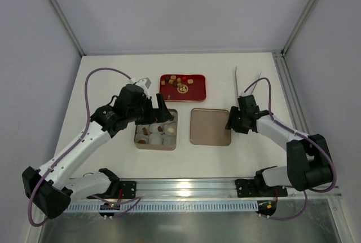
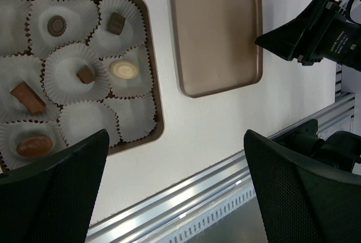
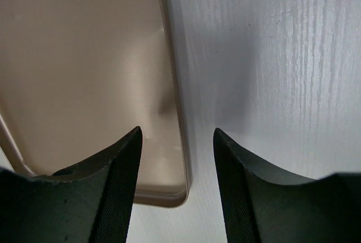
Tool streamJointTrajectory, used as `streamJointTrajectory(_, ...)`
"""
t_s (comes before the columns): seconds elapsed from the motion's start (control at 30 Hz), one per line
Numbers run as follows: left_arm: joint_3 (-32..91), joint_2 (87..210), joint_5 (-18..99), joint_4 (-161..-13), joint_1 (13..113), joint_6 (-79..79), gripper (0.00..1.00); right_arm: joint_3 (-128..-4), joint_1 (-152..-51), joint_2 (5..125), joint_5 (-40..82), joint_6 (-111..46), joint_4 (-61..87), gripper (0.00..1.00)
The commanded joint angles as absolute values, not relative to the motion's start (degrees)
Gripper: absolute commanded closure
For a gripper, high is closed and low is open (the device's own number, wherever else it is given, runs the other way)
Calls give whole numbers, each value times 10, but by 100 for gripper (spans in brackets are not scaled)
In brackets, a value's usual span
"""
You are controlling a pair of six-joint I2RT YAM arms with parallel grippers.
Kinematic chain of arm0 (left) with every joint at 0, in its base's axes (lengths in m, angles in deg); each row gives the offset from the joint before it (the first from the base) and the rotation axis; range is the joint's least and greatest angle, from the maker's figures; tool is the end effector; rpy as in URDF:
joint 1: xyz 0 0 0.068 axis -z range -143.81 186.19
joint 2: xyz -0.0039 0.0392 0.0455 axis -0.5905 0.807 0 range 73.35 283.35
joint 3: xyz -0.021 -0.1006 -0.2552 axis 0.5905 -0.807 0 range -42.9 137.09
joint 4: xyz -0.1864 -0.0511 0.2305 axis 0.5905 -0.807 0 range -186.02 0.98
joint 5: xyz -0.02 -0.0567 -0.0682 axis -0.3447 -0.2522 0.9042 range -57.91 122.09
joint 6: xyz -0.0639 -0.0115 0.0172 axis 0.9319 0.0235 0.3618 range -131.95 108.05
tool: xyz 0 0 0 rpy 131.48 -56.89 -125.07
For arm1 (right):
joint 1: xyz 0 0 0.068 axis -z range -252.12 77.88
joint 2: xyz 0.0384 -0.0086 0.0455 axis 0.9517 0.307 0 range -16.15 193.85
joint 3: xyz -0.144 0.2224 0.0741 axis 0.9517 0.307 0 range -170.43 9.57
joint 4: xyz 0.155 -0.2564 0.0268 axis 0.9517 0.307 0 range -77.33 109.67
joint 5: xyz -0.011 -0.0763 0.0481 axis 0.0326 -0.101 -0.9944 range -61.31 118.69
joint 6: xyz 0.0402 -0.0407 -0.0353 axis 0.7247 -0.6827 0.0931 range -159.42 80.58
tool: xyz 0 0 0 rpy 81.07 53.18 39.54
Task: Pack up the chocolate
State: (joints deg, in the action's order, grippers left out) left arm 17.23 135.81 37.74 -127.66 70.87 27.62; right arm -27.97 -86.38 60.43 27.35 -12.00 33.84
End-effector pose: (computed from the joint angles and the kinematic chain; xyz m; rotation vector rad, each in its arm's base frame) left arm 0.2288 -0.1647 0.3146 -0.0487 2.4081 -0.7577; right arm 0.2729 0.0707 0.1280 0.2955 2.6335 0.2798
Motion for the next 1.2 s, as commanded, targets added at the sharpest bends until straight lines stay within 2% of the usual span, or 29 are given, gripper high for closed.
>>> streamJointTrajectory(0.0,170,1369,361,-1241,720,284,0,-287,-871,620,284,-111,295,47)
streamJointTrajectory(0.4,155,1391,385,-1226,723,273,0,-316,-882,682,284,-115,288,63)
streamJointTrajectory(0.6,150,1411,419,-1204,723,265,0,-321,-883,682,284,-118,294,77)
streamJointTrajectory(0.77,155,1437,450,-1179,723,265,0,-328,-883,666,281,-128,308,95)
streamJointTrajectory(0.93,160,1465,469,-1144,726,265,0,-333,-877,631,266,-137,329,96)
streamJointTrajectory(1.17,168,1511,505,-1090,728,271,2,-345,-828,572,182,-147,351,96)
